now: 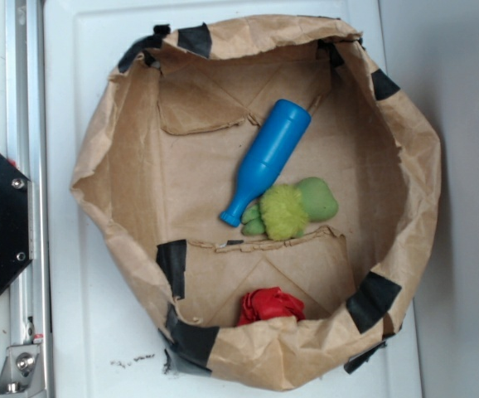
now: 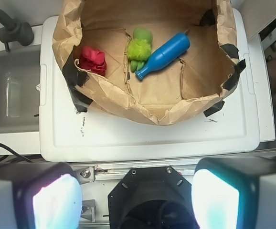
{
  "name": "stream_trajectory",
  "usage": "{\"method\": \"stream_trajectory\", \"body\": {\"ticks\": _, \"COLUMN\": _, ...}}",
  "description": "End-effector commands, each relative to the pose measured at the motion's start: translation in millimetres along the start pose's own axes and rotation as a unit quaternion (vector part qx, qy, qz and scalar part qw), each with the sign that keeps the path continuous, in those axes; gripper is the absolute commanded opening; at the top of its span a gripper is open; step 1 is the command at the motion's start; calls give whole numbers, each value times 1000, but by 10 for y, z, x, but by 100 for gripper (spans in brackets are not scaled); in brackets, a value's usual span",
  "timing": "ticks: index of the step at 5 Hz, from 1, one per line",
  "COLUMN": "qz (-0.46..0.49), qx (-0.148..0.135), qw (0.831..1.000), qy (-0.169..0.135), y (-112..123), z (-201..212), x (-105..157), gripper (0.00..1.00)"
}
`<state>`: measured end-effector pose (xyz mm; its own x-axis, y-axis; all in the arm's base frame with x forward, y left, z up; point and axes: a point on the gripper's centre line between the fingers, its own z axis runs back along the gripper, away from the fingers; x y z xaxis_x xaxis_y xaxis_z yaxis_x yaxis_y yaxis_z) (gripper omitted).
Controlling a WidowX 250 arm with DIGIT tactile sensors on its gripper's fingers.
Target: Grab the blue bottle.
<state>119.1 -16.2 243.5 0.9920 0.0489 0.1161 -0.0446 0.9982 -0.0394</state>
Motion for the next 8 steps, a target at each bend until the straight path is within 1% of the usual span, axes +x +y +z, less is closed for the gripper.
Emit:
{"method": "stream_trajectory", "body": {"ticks": 1, "qz": 0, "qx": 0, "qw": 1000, "qy": 0, "y": 0, "z": 0, "x": 0, "gripper": 100}}
{"method": "stream_trajectory", "body": {"ticks": 2, "qz": 32, "qx": 15, "qw": 998, "qy": -43, "y": -109, "z": 187, "x": 360, "gripper": 100}}
{"method": "stream_trajectory", "body": {"ticks": 3, "qz": 63, "qx": 28, "qw": 997, "qy": -31, "y": -197, "z": 152, "x": 703, "gripper": 100}}
{"method": "stream_trajectory", "body": {"ticks": 4, "qz": 150, "qx": 61, "qw": 986, "qy": -37, "y": -205, "z": -119, "x": 881, "gripper": 100}}
{"method": "stream_trajectory", "body": {"ticks": 5, "qz": 217, "qx": 19, "qw": 976, "qy": -29, "y": 102, "z": -588, "x": 1015, "gripper": 100}}
{"method": "stream_trajectory", "body": {"ticks": 6, "qz": 250, "qx": -8, "qw": 968, "qy": -15, "y": 255, "z": -919, "x": 1206, "gripper": 100}}
{"method": "stream_trajectory", "body": {"ticks": 7, "qz": 258, "qx": -30, "qw": 966, "qy": -4, "y": 310, "z": -1072, "x": 1389, "gripper": 100}}
{"method": "stream_trajectory", "body": {"ticks": 8, "qz": 260, "qx": -7, "qw": 966, "qy": -5, "y": 272, "z": -1204, "x": 1577, "gripper": 100}}
